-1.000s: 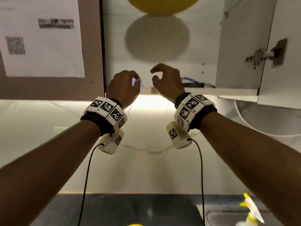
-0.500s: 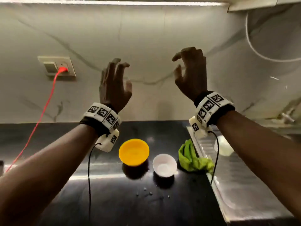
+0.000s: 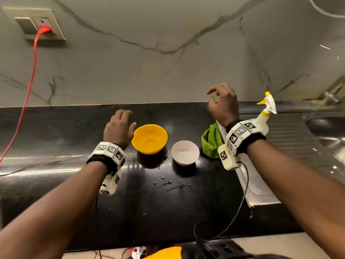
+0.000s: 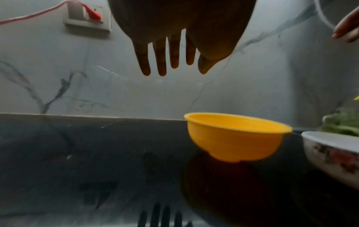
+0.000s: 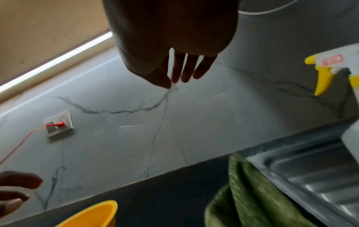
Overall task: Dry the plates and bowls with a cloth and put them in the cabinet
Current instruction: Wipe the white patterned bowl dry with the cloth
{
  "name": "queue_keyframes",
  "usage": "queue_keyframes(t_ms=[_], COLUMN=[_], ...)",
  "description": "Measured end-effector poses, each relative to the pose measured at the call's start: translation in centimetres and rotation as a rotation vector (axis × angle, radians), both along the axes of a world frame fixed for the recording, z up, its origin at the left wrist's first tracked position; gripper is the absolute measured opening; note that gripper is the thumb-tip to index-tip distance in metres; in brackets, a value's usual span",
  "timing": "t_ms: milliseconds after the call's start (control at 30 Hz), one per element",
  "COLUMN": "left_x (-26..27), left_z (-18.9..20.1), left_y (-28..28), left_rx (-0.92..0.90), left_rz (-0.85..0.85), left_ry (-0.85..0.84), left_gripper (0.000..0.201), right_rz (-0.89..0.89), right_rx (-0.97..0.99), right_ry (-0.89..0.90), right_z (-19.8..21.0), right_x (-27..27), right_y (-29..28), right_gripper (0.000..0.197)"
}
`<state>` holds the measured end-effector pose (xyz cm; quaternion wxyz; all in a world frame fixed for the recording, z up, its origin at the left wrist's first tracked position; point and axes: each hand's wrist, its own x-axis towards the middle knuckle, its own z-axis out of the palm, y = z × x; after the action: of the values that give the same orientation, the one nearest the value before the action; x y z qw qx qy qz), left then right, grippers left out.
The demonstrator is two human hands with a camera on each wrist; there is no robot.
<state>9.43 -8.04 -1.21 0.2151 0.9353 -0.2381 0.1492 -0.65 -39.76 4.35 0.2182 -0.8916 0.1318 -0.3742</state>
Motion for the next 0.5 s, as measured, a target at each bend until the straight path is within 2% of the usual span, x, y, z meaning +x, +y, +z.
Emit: queue_keyframes(t_ms=[133, 333, 500], left_x=[-0.5, -1.0, -1.0], left_z=[-2.9, -3.6, -4.6], left_y=[0.8, -0.3, -1.5], left_rx=[0.002, -0.109, -0.096], left_rz=[0.083, 0.124, 0.13], left_ry=[0.041, 0.09, 0.145], left_gripper=[0.037, 0.033, 0.037], right_rz=[-0.018, -0.114, -0.205], right_rx=[0.069, 0.15, 0.235], right_ry=[0.181, 0.387, 0.656], right_z=[-3.4, -6.4, -8.6], right_x=[-0.9, -1.6, -1.6], right_y=[-0.2, -0.5, -0.5], right_gripper=[0.025, 0.033, 0.062])
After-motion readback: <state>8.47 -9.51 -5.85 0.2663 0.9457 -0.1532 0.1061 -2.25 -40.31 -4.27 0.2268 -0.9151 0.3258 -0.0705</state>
